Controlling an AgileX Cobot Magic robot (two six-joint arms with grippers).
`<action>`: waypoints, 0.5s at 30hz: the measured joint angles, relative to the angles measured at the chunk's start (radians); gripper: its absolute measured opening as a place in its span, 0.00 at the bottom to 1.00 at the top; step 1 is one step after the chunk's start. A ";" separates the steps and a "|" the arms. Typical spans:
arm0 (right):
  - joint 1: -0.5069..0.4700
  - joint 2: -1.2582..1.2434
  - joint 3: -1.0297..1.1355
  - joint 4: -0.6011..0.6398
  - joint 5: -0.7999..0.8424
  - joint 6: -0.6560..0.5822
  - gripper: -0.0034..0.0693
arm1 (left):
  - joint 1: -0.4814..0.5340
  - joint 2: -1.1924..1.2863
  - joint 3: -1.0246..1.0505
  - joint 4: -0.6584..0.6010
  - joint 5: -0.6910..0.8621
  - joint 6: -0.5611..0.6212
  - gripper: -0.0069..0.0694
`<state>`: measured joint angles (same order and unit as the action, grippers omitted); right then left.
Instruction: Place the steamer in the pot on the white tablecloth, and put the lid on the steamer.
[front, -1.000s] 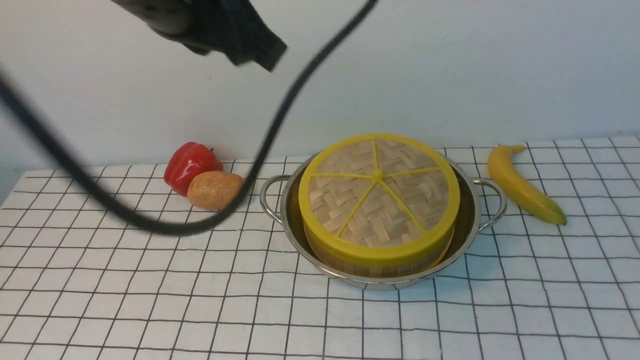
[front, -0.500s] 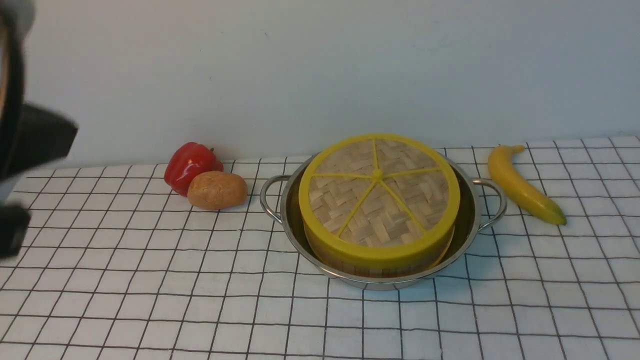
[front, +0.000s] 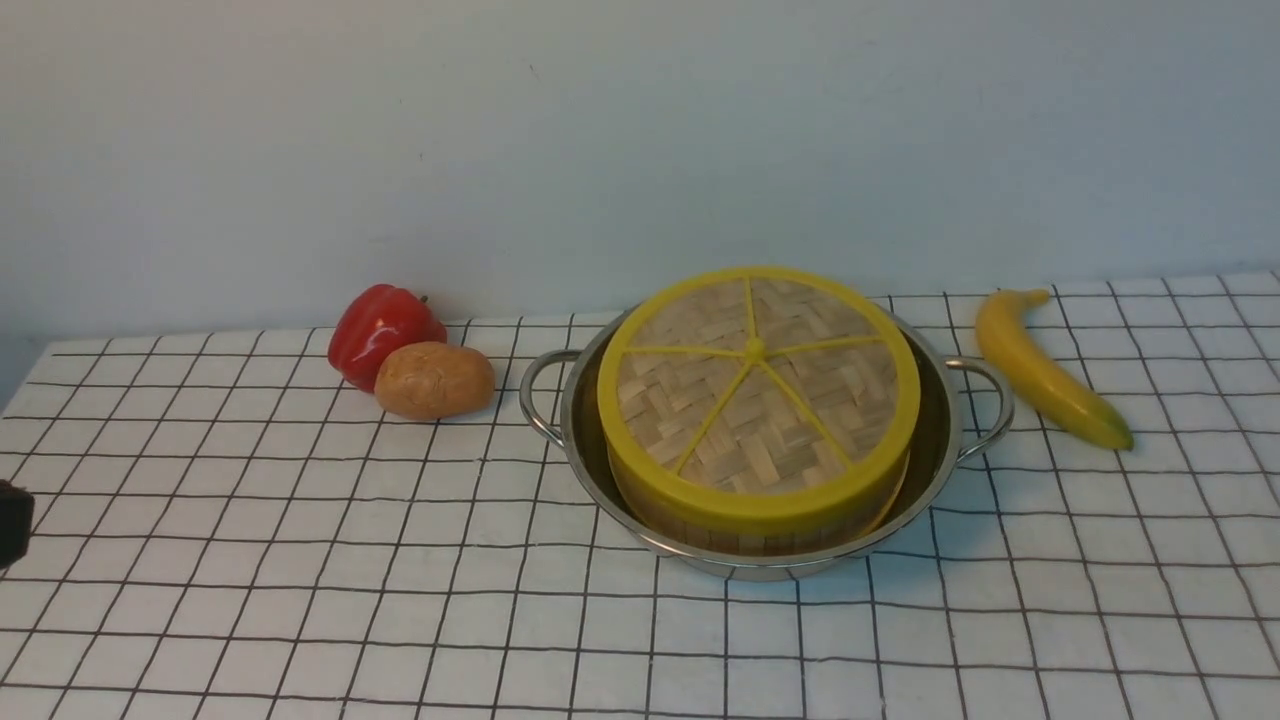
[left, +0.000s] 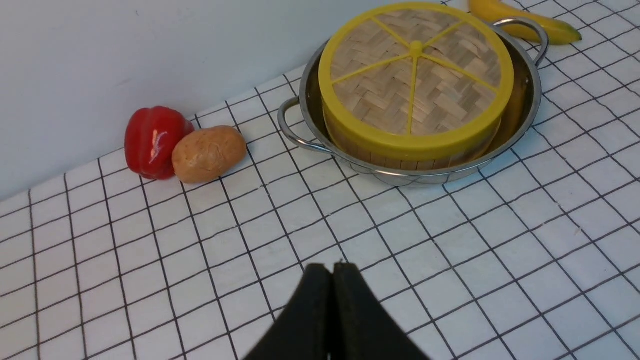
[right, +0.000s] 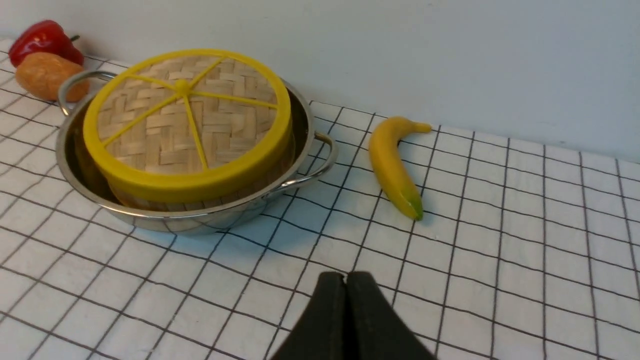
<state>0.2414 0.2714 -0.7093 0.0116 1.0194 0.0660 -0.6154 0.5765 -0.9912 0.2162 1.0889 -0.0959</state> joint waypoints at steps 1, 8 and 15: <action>0.000 0.000 0.000 0.004 0.000 0.000 0.03 | 0.000 0.000 0.000 0.000 0.001 0.000 0.06; 0.000 0.000 0.000 0.088 -0.001 0.004 0.05 | 0.000 0.000 0.000 0.000 0.001 0.000 0.07; 0.000 0.000 0.000 0.166 -0.001 0.004 0.09 | 0.032 -0.006 0.000 -0.008 0.001 0.000 0.10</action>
<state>0.2414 0.2714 -0.7093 0.1778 1.0185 0.0698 -0.5832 0.5709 -0.9912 0.2077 1.0899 -0.0959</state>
